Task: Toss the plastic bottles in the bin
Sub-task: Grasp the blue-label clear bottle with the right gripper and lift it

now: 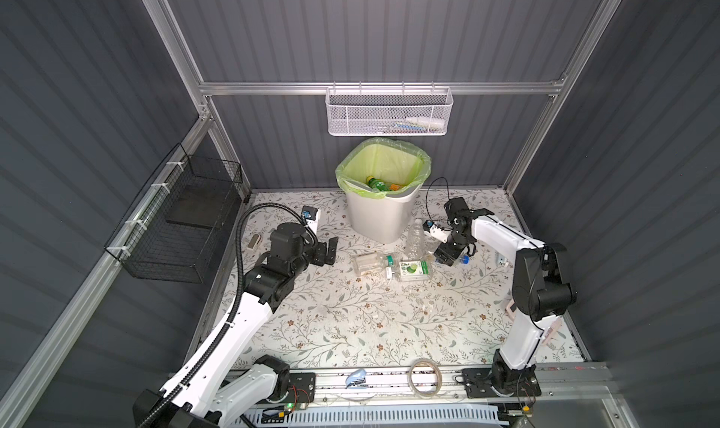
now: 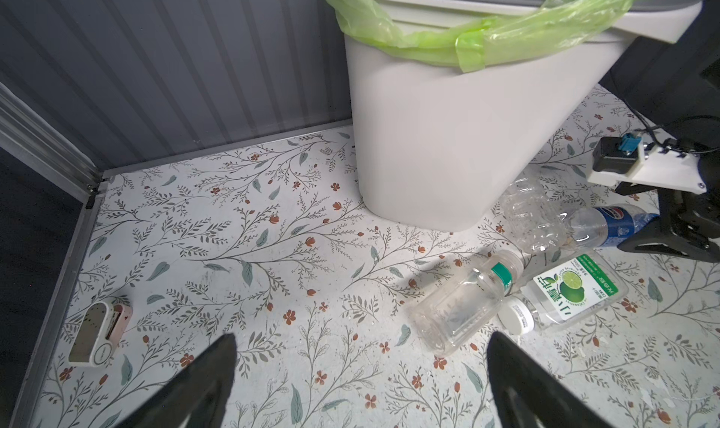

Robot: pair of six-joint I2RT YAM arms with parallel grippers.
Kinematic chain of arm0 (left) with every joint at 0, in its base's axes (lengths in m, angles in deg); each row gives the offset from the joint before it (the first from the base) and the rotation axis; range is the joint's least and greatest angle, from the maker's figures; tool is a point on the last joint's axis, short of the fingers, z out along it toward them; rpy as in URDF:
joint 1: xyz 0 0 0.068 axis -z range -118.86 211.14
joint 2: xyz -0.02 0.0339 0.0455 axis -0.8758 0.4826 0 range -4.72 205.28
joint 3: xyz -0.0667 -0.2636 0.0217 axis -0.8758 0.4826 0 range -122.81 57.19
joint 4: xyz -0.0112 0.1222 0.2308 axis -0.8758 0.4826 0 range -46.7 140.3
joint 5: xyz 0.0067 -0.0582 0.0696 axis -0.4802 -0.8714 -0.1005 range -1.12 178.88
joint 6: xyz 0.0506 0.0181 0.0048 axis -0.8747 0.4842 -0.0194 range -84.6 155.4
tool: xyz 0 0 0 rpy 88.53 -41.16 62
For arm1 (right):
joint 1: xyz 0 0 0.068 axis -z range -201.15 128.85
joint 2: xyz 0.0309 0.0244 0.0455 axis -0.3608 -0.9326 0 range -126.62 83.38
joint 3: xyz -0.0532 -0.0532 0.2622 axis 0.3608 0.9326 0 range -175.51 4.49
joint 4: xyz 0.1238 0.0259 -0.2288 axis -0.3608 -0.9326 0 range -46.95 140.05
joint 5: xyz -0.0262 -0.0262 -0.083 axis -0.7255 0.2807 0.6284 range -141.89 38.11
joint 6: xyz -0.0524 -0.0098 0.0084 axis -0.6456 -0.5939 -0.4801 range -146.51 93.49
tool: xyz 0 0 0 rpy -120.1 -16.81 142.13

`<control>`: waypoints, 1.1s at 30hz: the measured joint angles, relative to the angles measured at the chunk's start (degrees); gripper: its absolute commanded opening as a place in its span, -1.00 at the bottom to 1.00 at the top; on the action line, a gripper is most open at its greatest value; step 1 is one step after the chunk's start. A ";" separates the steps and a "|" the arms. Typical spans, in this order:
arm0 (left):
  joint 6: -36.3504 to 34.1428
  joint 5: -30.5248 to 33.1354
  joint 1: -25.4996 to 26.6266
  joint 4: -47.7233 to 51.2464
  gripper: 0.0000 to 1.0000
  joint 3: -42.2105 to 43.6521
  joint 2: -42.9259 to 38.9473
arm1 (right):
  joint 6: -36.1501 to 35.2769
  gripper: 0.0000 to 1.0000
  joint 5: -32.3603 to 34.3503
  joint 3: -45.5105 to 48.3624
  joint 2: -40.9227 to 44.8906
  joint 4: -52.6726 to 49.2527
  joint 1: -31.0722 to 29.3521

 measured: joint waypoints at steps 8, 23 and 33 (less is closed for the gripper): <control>0.00 -0.04 0.00 -0.02 0.99 0.00 1.73 | -0.68 0.66 -1.07 0.00 -2.69 2.58 0.04; 0.00 -0.22 0.00 -0.33 0.99 0.09 2.38 | 1.44 0.15 -3.08 2.89 -2.45 7.48 0.04; 0.13 -1.31 0.00 -2.27 0.99 1.49 3.43 | 4.00 0.04 -3.28 8.46 1.84 9.68 0.04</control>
